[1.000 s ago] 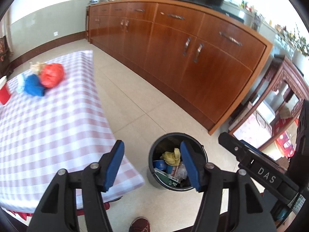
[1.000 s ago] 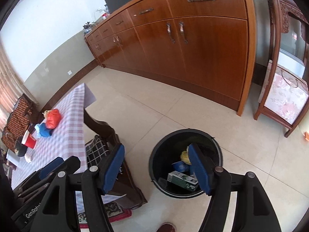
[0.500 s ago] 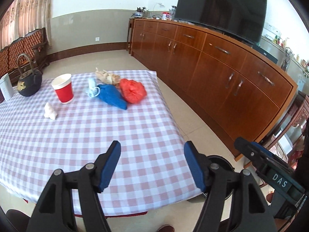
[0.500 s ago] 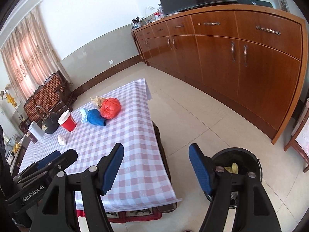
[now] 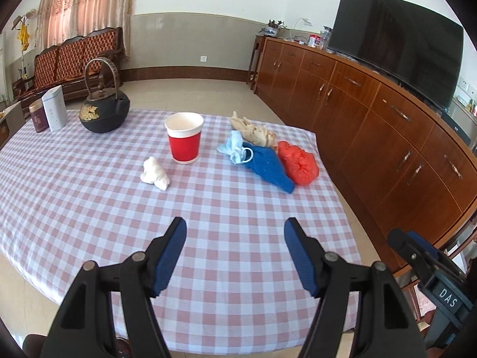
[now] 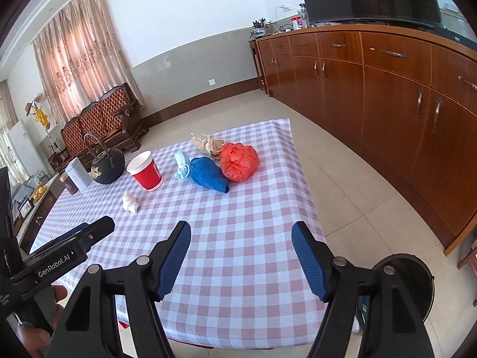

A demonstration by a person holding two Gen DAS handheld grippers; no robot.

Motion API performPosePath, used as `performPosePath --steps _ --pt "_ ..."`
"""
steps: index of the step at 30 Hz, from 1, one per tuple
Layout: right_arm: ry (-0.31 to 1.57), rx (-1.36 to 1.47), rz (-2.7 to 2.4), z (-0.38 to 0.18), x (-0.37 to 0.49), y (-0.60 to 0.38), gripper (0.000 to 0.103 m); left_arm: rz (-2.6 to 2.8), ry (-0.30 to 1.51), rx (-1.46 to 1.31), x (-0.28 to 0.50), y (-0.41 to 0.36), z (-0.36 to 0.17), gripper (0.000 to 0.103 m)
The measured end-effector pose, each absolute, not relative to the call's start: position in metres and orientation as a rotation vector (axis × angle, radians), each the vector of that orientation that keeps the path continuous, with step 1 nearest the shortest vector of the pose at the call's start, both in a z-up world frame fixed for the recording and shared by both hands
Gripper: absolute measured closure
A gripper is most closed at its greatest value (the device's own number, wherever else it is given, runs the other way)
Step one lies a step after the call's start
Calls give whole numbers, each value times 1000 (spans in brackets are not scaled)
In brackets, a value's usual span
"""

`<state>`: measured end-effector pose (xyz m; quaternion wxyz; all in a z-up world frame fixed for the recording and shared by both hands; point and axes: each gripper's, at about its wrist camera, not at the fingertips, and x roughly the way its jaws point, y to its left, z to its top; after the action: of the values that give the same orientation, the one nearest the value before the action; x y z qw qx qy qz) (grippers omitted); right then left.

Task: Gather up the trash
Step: 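Move both open tools back toward the table, then grasp the white tissue with the left tool while the right tool grasps the blue knit bag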

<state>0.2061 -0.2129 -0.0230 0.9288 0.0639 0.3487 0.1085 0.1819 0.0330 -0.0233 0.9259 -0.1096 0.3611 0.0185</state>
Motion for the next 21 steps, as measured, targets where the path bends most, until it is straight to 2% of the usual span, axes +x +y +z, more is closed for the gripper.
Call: performPosePath --steps 21 --pt "769 45 339 -52 280 -124 31 145 783 -247 233 99 -52 34"
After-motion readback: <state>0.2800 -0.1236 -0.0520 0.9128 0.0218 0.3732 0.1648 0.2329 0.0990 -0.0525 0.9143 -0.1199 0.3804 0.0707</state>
